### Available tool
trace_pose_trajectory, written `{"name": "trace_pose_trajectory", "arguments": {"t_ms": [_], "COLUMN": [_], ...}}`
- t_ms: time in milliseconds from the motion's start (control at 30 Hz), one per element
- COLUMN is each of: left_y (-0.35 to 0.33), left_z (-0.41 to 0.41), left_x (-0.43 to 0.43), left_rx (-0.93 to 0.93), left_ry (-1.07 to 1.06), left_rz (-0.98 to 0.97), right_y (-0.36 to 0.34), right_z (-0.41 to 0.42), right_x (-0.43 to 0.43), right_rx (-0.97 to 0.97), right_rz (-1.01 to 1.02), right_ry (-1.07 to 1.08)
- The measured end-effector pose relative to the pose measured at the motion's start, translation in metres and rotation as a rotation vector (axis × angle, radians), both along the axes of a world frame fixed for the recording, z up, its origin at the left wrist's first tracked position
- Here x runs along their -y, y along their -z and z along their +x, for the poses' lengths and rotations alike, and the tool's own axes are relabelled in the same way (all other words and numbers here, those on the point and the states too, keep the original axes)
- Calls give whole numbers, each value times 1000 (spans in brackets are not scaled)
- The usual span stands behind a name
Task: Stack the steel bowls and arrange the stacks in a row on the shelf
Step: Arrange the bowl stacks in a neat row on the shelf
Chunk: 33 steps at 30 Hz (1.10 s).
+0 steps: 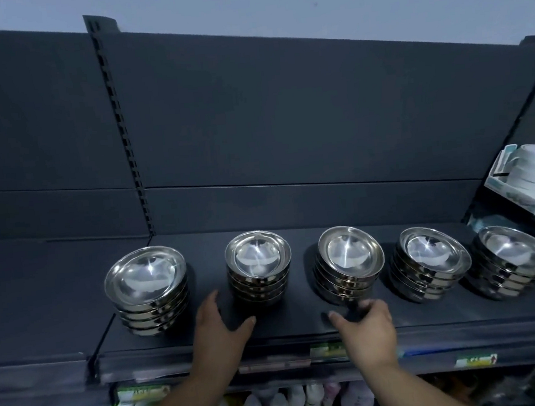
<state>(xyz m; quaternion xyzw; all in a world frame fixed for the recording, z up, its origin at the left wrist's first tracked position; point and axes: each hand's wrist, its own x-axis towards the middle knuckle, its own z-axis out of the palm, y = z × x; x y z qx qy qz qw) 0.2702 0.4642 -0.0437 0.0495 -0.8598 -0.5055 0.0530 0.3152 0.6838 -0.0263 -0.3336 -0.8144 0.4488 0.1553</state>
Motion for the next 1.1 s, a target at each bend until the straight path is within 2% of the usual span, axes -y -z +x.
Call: {"name": "trace_pose_trajectory", "arguments": {"t_ms": [200, 400, 500, 733, 1100], "left_y": [4, 0, -12, -17, -16], "left_z": [34, 42, 33, 6, -21], "left_x": [53, 105, 116, 121, 122], "left_rx": [-53, -64, -28, -25, -51], "left_ry": [-24, -297, -358, -239, -195], "left_rz": [-105, -66, -9, 85, 77], "right_y": [-3, -12, -16, -19, -10], "right_z": [-6, -23, -27, -38, -52], "right_x": [48, 83, 90, 98, 100], "right_rx": [27, 56, 47, 45, 21], "right_rz": [-15, -74, -88, -93, -93], "right_ry": [-226, -316, -325, -302, -279]}}
